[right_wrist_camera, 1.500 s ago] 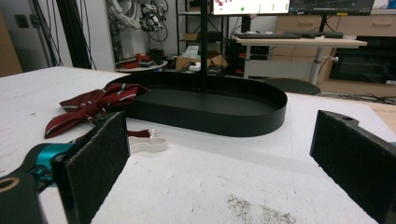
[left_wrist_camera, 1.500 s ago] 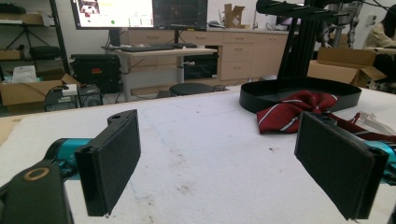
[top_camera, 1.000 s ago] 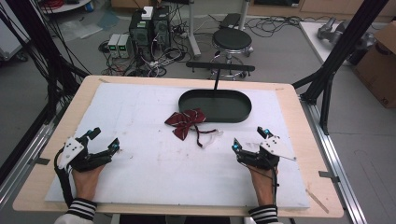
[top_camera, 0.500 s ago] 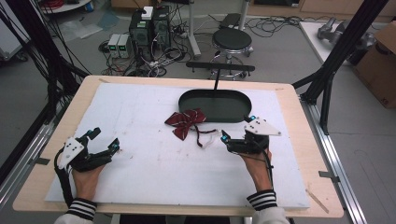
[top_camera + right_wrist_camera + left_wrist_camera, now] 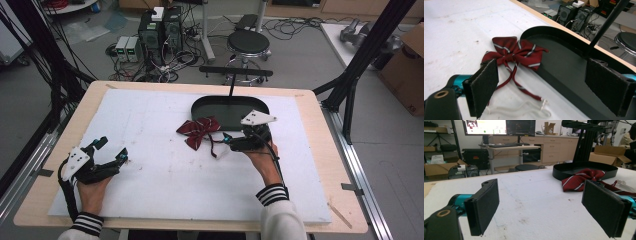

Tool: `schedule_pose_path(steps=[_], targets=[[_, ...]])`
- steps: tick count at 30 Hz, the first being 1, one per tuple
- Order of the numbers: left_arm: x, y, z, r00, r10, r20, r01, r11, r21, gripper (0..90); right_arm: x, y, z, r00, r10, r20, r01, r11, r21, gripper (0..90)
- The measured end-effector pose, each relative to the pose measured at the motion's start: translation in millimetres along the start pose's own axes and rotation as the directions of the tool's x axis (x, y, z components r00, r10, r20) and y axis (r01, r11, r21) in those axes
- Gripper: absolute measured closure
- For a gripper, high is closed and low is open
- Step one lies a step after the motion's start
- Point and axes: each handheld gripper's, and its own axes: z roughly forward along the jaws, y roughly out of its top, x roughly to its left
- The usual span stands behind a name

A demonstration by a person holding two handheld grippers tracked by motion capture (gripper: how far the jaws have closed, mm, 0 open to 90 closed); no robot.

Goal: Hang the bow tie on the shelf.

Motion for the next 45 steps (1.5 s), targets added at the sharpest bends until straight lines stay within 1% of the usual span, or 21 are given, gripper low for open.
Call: schedule_pose_path(steps=[3, 5, 8, 10, 11, 13, 15, 20, 24, 25, 26, 28, 29, 30, 31, 33, 36, 38, 39, 43, 45], targets=[[0.1, 0.0, 0.0, 1.0, -0.001, -0.001, 0.001, 1.0, 0.0, 14.9, -1.4, 2.3, 4.3, 1.0, 0.003, -0.008, -0.003, 0.9999, 0.011, 11.4], [0.4, 0.1, -0.1, 1.0, 0.0, -0.002, 0.0, 1.0, 0.001, 14.9, -3.3, 5.1, 10.7, 0.9999, -0.002, -0.017, 0.003, 0.999, 0.044, 11.7], [0.4, 0.2, 0.0, 1.0, -0.001, -0.001, 0.001, 1.0, 0.002, 14.9, -3.3, 5.8, 14.0, 0.9994, -0.014, -0.031, 0.016, 0.9985, 0.052, 16.1], [0.3, 0.1, 0.0, 1.0, -0.001, -0.001, 0.001, 1.0, 0.002, 14.9, -4.0, 5.7, 19.3, 0.9993, -0.019, -0.033, 0.022, 0.9964, 0.082, 18.1], [0.3, 0.1, 0.0, 1.0, -0.001, -0.001, 0.001, 1.0, 0.002, 14.9, -5.0, 5.2, 22.4, 0.9988, -0.026, -0.042, 0.031, 0.9943, 0.102, 23.4], [0.3, 0.1, 0.0, 1.0, -0.001, -0.002, 0.001, 1.0, 0.002, 14.9, -5.0, 4.7, 24.2, 0.9991, -0.024, -0.035, 0.028, 0.9937, 0.108, 23.5], [0.3, 0.1, 0.0, 1.0, -0.001, -0.001, 0.001, 1.0, 0.002, 14.9, -6.6, 3.0, 28.5, 0.9986, -0.019, -0.049, 0.025, 0.9923, 0.121, 24.9], [0.6, 0.2, -0.1, 1.0, 0.0, -0.002, 0.0, 1.0, 0.003, 14.9, -9.5, 0.1, 41.2, 0.9973, -0.031, -0.066, 0.043, 0.9819, 0.185, 27.5], [0.6, 0.2, -0.2, 1.0, 0.001, -0.002, -0.001, 1.0, 0.004, 14.9, -9.6, 1.8, 45.6, 0.9961, -0.041, -0.078, 0.056, 0.9765, 0.208, 31.6], [0.6, 0.1, -0.2, 1.0, -0.001, -0.003, 0.001, 1.0, 0.004, 14.9, -8.5, 3.3, 47.7, 0.9945, -0.056, -0.089, 0.075, 0.9715, 0.225, 32.5], [0.6, 0.1, -0.2, 1.0, -0.001, -0.003, 0.001, 1.0, 0.004, 14.9, -8.5, 3.3, 47.7, 0.9945, -0.056, -0.089, 0.075, 0.9715, 0.225, 32.5], [0.6, 0.1, -0.2, 1.0, -0.002, -0.003, 0.002, 1.0, 0.003, 14.9, -8.2, 3.2, 49.4, 0.9912, -0.09, -0.097, 0.111, 0.9643, 0.24, 35.7], [0.6, 0.1, -0.2, 1.0, -0.001, -0.003, 0.001, 1.0, 0.004, 14.9, -8.6, 1.8, 50.5, 0.9898, -0.103, -0.099, 0.125, 0.9572, 0.261, 36.7], [0.7, 0.1, -0.2, 1.0, 0.001, -0.002, -0.001, 1.0, 0.004, 14.9, -8.6, 1.8, 50.5, 0.9898, -0.103, -0.099, 0.125, 0.9572, 0.261, 36.7], [0.6, 0.1, -0.2, 1.0, 0.0, -0.003, 0.0, 1.0, 0.004, 14.9, -9.5, -0.6, 52.1, 0.9879, -0.115, -0.104, 0.14, 0.9468, 0.29, 38.3], [0.5, 0.1, -0.1, 1.0, -0.002, -0.003, 0.002, 1.0, 0.003, 14.9, -9.3, -2.1, 53.5, 0.9868, -0.122, -0.106, 0.15, 0.9386, 0.311, 40.1], [0.5, 0.1, -0.1, 1.0, -0.002, -0.002, 0.002, 1.0, 0.003, 14.9, -8.5, -2.8, 55.2, 0.9859, -0.12, -0.116, 0.151, 0.9382, 0.311, 42.2], [0.6, 0.1, -0.2, 1.0, -0.002, -0.002, 0.002, 1.0, 0.004, 14.9, -5.8, -3.4, 58.3, 0.9821, -0.133, -0.133, 0.17, 0.9324, 0.319, 44.2], [0.6, 0.2, -0.2, 1.0, -0.001, -0.001, 0.001, 1.0, 0.003, 14.9, -5.8, -3.4, 58.3, 0.9821, -0.133, -0.133, 0.17, 0.9324, 0.319, 44.2], [0.7, 0.1, -0.2, 1.0, 0.0, 0.0, 0.0, 1.0, 0.004, 14.9, -2.7, -6.2, 63.7, 0.9763, -0.162, -0.144, 0.204, 0.912, 0.356, 50.2], [0.6, 0.2, -0.3, 1.0, -0.002, -0.001, 0.002, 1.0, 0.004, 14.9, 0.0, -5.8, 64.9, 0.9731, -0.196, -0.12, 0.227, 0.9027, 0.365, 56.2]])
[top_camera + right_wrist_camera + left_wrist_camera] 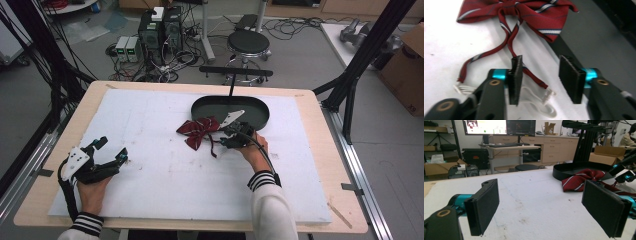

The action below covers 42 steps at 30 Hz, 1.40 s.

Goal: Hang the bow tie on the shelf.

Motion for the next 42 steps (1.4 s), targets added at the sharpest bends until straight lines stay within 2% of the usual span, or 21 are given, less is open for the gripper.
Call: schedule_pose_path(steps=[3, 6, 9, 15, 16, 32, 37, 39, 40, 41, 42], targets=[[0.1, 0.0, 0.0, 1.0, -0.002, 0.002, 0.002, 1.0, -0.001, 14.9, 0.3, 0.2, 0.9, 1.0, -0.003, -0.009, 0.003, 1.0, -0.001, 58.2], [0.1, -0.1, 0.0, 1.0, -0.002, 0.001, 0.002, 1.0, -0.001, 14.9, 1.6, -0.3, 3.9, 0.9996, -0.023, -0.019, 0.023, 0.9993, 0.029, 62.9], [0.1, 0.0, 0.0, 1.0, -0.001, 0.001, 0.001, 1.0, -0.001, 14.9, 3.1, 0.2, 5.4, 0.999, -0.033, -0.029, 0.034, 0.999, 0.03, 63.6], [0.1, -0.1, 0.0, 1.0, -0.002, 0.004, 0.002, 1.0, -0.003, 14.9, 7.5, 1.3, 11.1, 0.9962, -0.073, -0.046, 0.076, 0.9953, 0.06, 66.4], [0.1, -0.2, 0.1, 1.0, -0.003, 0.004, 0.003, 1.0, -0.004, 14.9, 8.3, 1.6, 12.1, 0.9952, -0.09, -0.037, 0.093, 0.9933, 0.069, 68.5], [0.3, -0.2, 0.2, 1.0, -0.007, 0.002, 0.007, 1.0, -0.006, 14.9, 5.0, -2.5, 6.7, 0.9919, -0.112, -0.059, 0.118, 0.9881, 0.099, 70.7], [0.2, -0.1, 0.2, 1.0, -0.007, 0.002, 0.007, 1.0, -0.005, 14.9, 5.7, -2.3, 8.4, 0.9915, -0.116, -0.059, 0.122, 0.9858, 0.115, 75.0], [0.3, -0.2, 0.2, 1.0, -0.007, 0.002, 0.007, 1.0, -0.006, 14.9, 6.4, -0.2, 8.7, 0.9909, -0.12, -0.061, 0.127, 0.9833, 0.13, 77.7], [0.3, -0.1, 0.2, 1.0, -0.008, 0.002, 0.008, 1.0, -0.006, 14.9, 9.4, 3.3, 9.2, 0.988, -0.144, -0.056, 0.151, 0.9764, 0.155, 81.7], [0.3, -0.2, 0.2, 1.0, -0.008, 0.002, 0.008, 0.9999, -0.006, 14.9, 9.4, 3.3, 9.2, 0.988, -0.144, -0.056, 0.151, 0.9764, 0.155, 81.7], [0.4, -0.1, 0.1, 1.0, -0.008, 0.002, 0.008, 0.9999, -0.006, 14.9, 10.9, 4.5, 9.8, 0.9862, -0.157, -0.054, 0.164, 0.9723, 0.167, 82.0]])
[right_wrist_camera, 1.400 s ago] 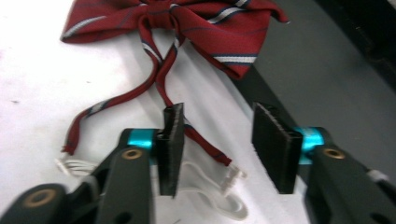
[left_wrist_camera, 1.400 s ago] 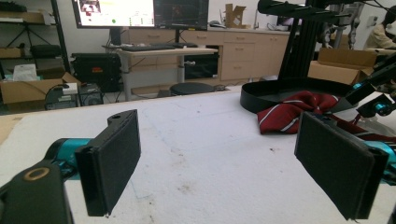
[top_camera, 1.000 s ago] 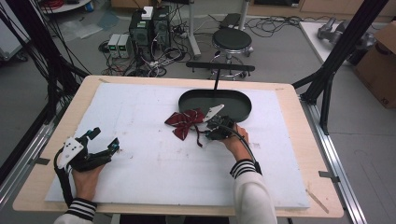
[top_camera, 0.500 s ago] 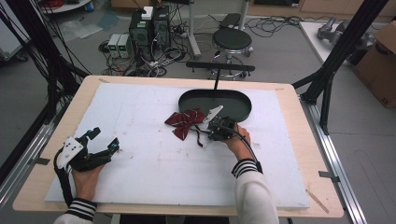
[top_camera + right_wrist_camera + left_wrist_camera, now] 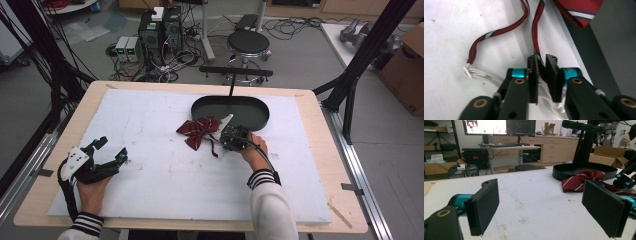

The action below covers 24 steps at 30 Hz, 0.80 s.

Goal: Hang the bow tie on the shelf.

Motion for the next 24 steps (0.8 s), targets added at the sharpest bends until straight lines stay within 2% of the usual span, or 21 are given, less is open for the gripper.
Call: schedule_pose_path(steps=[3, 4, 15, 20, 24], targets=[[0.0, 0.0, 0.0, 1.0, -0.002, -0.002, 0.002, 1.0, 0.0, 14.9, -0.4, 0.1, 0.5, 1.0, 0.006, -0.002, -0.006, 1.0, -0.001, 83.0], [0.0, -0.1, 0.0, 1.0, -0.002, -0.001, 0.002, 1.0, -0.001, 14.9, 0.8, 0.8, 0.6, 1.0, -0.001, 0.009, 0.001, 0.9999, 0.011, 88.1], [0.4, 0.0, -0.1, 1.0, -0.005, -0.001, 0.005, 1.0, 0.0, 14.9, 0.7, 2.5, 0.2, 0.9997, 0.026, 0.006, -0.026, 0.9996, -0.012, 88.5], [0.4, 0.0, -0.1, 1.0, -0.004, -0.001, 0.004, 1.0, 0.0, 14.9, 0.6, 3.3, -2.2, 0.9993, 0.034, 0.011, -0.034, 0.9987, -0.037, 88.5], [0.4, 0.0, -0.1, 1.0, -0.005, -0.001, 0.005, 1.0, 0.0, 14.9, -0.7, 4.1, -8.6, 0.9981, 0.04, 0.046, -0.036, 0.9962, -0.079, 88.5]])
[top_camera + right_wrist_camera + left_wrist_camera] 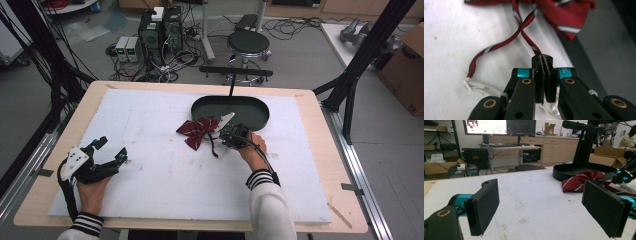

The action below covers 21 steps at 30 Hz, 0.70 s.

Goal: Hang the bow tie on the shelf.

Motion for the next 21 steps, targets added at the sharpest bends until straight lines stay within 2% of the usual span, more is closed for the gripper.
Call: schedule_pose_path(steps=[2, 3, 5, 6, 7, 9, 11, 16, 17, 18, 19, 20, 21], targets=[[0.0, 0.0, 0.0, 1.0, 0.0, 0.0, 0.0, 1.0, 0.0, 14.9, -0.1, 0.5, -1.9, 0.9999, 0.003, 0.01, -0.003, 0.9999, -0.013, 88.5], [0.0, 0.0, 0.0, 1.0, 0.0, 0.0, 0.0, 1.0, 0.0, 14.9, -0.8, 1.7, -7.0, 0.9992, 0.01, 0.038, -0.008, 0.9986, -0.052, 88.5], [0.1, 0.0, 0.0, 1.0, -0.001, 0.0, 0.001, 1.0, 0.0, 14.9, -1.0, 2.2, -9.1, 0.9987, 0.017, 0.048, -0.014, 0.9977, -0.067, 88.5], [0.0, 0.0, 0.0, 1.0, 0.0, 0.0, 0.0, 1.0, 0.0, 14.9, -2.6, 2.9, -14.6, 0.9964, 0.048, 0.07, -0.04, 0.9919, -0.121, 88.5], [0.0, 0.0, 0.0, 1.0, 0.0, 0.0, 0.0, 1.0, 0.0, 14.9, -2.6, 2.9, -14.6, 0.9964, 0.048, 0.07, -0.04, 0.9919, -0.121, 88.5], [0.0, 0.0, 0.0, 1.0, 0.0, 0.0, 0.0, 1.0, 0.0, 14.9, -4.8, 3.1, -20.1, 0.9932, 0.09, 0.074, -0.075, 0.9808, -0.18, 88.5], [0.0, 0.0, 0.0, 1.0, 0.0, 0.0, 0.0, 1.0, 0.0, 14.9, -6.0, 2.9, -23.7, 0.9907, 0.113, 0.077, -0.094, 0.9717, -0.217, 88.5], [0.1, 0.1, 0.0, 1.0, 0.0, 0.0, 0.0, 1.0, 0.001, 14.9, -8.1, 2.8, -30.7, 0.9823, 0.149, 0.113, -0.112, 0.952, -0.285, 88.6], [0.1, 0.0, 0.1, 1.0, -0.001, -0.001, 0.001, 1.0, 0.0, 14.9, -8.1, 3.0, -31.7, 0.9798, 0.155, 0.126, -0.112, 0.9489, -0.295, 88.5], [0.2, 0.1, 0.0, 1.0, 0.0, -0.001, 0.0, 1.0, 0.0, 14.9, -8.0, 3.7, -35.4, 0.9729, 0.177, 0.149, -0.122, 0.939, -0.322, 88.5], [0.2, 0.0, 0.0, 1.0, 0.0, -0.002, 0.0, 1.0, 0.0, 14.9, -7.9, 4.1, -37.4, 0.9694, 0.187, 0.159, -0.124, 0.9329, -0.338, 88.5], [0.1, 0.0, 0.1, 1.0, -0.001, -0.001, 0.001, 1.0, 0.0, 14.9, -7.9, 4.1, -37.4, 0.9694, 0.187, 0.159, -0.124, 0.9329, -0.338, 88.5], [0.0, 0.1, 0.1, 1.0, 0.0, -0.001, 0.0, 1.0, 0.0, 14.9, -7.7, 4.7, -39.5, 0.9653, 0.192, 0.177, -0.12, 0.928, -0.353, 88.5]])
